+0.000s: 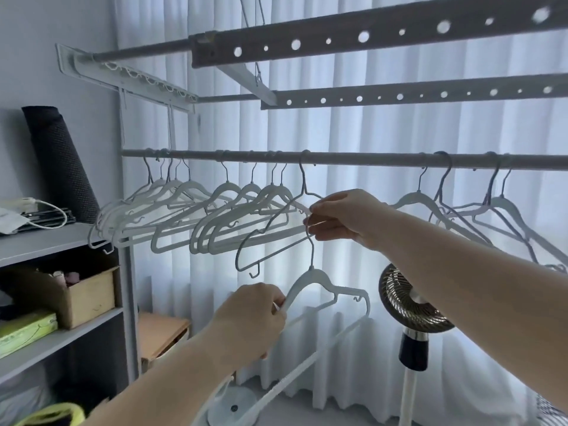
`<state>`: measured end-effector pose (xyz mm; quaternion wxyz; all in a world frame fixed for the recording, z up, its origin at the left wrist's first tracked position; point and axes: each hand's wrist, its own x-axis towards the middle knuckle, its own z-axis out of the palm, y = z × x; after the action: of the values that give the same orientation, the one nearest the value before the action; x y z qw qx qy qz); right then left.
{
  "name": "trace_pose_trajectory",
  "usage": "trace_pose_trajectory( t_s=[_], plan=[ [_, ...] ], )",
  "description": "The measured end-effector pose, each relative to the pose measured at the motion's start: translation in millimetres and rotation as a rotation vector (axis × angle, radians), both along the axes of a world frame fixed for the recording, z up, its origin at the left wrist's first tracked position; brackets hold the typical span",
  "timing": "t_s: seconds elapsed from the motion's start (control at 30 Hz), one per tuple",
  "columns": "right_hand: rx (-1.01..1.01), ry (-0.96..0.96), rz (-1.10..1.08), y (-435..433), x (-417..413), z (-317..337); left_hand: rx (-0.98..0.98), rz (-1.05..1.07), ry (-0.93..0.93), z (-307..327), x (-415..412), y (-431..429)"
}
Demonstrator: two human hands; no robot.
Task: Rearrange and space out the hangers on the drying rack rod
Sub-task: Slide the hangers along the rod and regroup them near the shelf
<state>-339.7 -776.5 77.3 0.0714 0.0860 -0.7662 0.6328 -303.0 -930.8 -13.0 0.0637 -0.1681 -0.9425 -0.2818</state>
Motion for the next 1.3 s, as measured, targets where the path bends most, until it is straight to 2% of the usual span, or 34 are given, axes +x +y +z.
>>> trace_pose_trajectory(
  t_s=[0.17, 0.27, 0.4, 0.53, 0.7, 0.97, 1.3],
  plan=[
    [0.153, 0.032, -0.087, 25.8, -14.8, 3.3, -0.041, 0.047, 0.058, 7.0, -30.7, 10.1],
    [0.299, 0.112, -0.214, 48.0, -28.1, 10.3, -0.007, 0.059, 0.075, 18.3, -49.3, 20.8],
    [0.694, 0.33, -0.47, 81.6, -50.6, 24.4, 0.008, 0.076, 0.131, 36.0, -74.5, 38.1],
    [0.983, 0.493, -0.622, 114.6, -67.2, 37.8, -0.006, 0.133, 0.194, 60.0, -96.5, 56.9],
    [1.275, 0.522, -0.678, 150.7, -85.5, 50.2, -0.004, 0.203, 0.293, 89.7, -121.4, 87.3],
    [1.423, 0.463, -0.623, 183.6, -105.8, 58.8, -0.017, 0.213, 0.307, 104.7, -158.6, 137.8],
    [1.392, 0.517, -0.627, 190.8, -114.6, 57.0, 0.076, 0.161, 0.214, 89.5, -180.0, 162.4]
  ],
)
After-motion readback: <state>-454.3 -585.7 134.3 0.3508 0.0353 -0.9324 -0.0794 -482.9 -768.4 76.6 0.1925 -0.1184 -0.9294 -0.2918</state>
